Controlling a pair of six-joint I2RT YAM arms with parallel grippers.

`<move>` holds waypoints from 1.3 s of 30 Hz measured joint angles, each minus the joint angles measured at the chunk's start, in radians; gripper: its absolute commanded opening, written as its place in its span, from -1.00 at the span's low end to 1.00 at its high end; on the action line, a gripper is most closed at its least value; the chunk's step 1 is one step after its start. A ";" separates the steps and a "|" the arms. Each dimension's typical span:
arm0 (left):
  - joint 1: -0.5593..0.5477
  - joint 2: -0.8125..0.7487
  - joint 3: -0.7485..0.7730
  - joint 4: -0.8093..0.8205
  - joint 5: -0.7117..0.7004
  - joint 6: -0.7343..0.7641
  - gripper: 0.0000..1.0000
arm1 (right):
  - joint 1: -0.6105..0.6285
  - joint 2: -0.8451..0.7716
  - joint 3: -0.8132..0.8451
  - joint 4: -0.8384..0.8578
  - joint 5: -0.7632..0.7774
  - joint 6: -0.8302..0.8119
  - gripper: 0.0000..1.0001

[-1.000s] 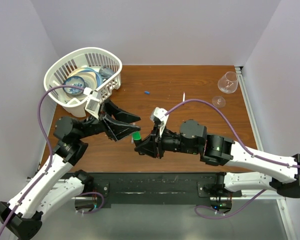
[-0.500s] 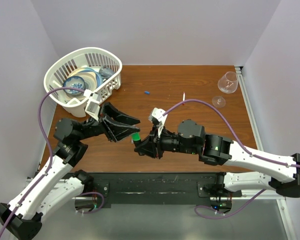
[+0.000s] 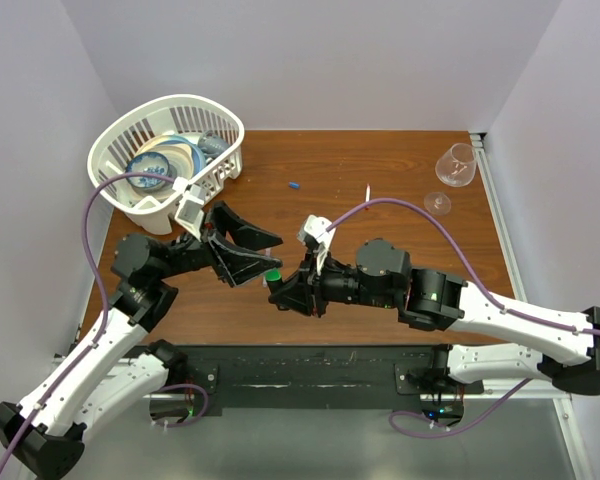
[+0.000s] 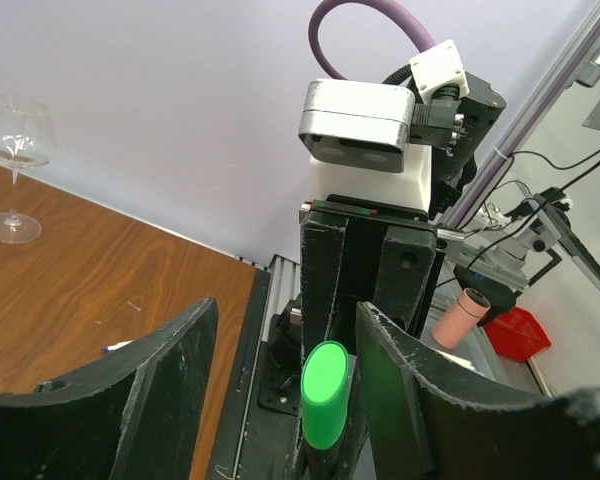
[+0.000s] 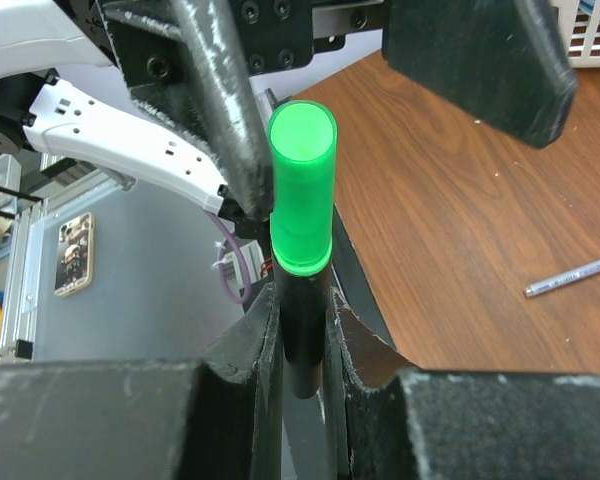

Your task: Insert the pens into the pen caps

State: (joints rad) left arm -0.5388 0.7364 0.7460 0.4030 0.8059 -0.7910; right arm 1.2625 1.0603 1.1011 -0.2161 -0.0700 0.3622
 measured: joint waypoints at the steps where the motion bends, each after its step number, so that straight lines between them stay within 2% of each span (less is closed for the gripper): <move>1: 0.000 0.000 0.000 0.000 0.002 -0.002 0.21 | 0.000 0.000 0.000 0.000 0.000 0.000 -1.00; 3: 0.000 0.000 0.000 0.000 0.001 -0.003 0.18 | 0.000 0.000 0.003 -0.001 0.003 0.000 -1.00; 6: 0.000 0.000 0.000 0.000 0.002 -0.007 -0.05 | 0.000 0.000 0.011 -0.002 0.005 -0.001 -1.00; 9: 0.000 0.000 0.000 0.016 0.010 -0.022 -0.57 | 0.000 0.000 0.014 -0.004 0.018 0.000 -1.00; 10: -0.001 0.000 0.000 0.028 0.017 -0.030 -0.91 | -0.001 0.000 0.014 -0.007 0.025 0.000 -1.00; 11: -0.001 0.001 0.000 0.039 0.024 -0.038 -1.00 | -0.002 0.000 0.014 -0.008 0.027 0.000 -1.00; 19: 0.001 -0.006 -0.103 0.241 0.030 -0.143 -1.00 | 0.000 0.005 0.026 -0.028 0.041 -0.027 -1.00; 23: 0.012 0.029 -0.123 0.407 0.035 -0.246 -1.00 | -0.003 0.049 0.144 -0.134 0.041 -0.088 -1.00; 30: 0.015 -0.002 -0.172 0.552 -0.006 -0.341 -1.00 | -0.012 0.088 0.263 -0.237 -0.028 -0.173 -1.00; 36: -0.001 -0.010 -0.211 0.569 -0.073 -0.315 -1.00 | -0.064 0.133 0.320 -0.306 -0.100 -0.188 -1.00; 39: -0.005 0.010 -0.243 0.628 -0.126 -0.317 -1.00 | -0.119 0.152 0.333 -0.315 -0.166 -0.183 -1.00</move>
State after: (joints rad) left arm -0.5434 0.7467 0.5030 1.0309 0.6796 -1.1080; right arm 1.1435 1.2121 1.4345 -0.5316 -0.2356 0.1791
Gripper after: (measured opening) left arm 0.200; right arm 0.172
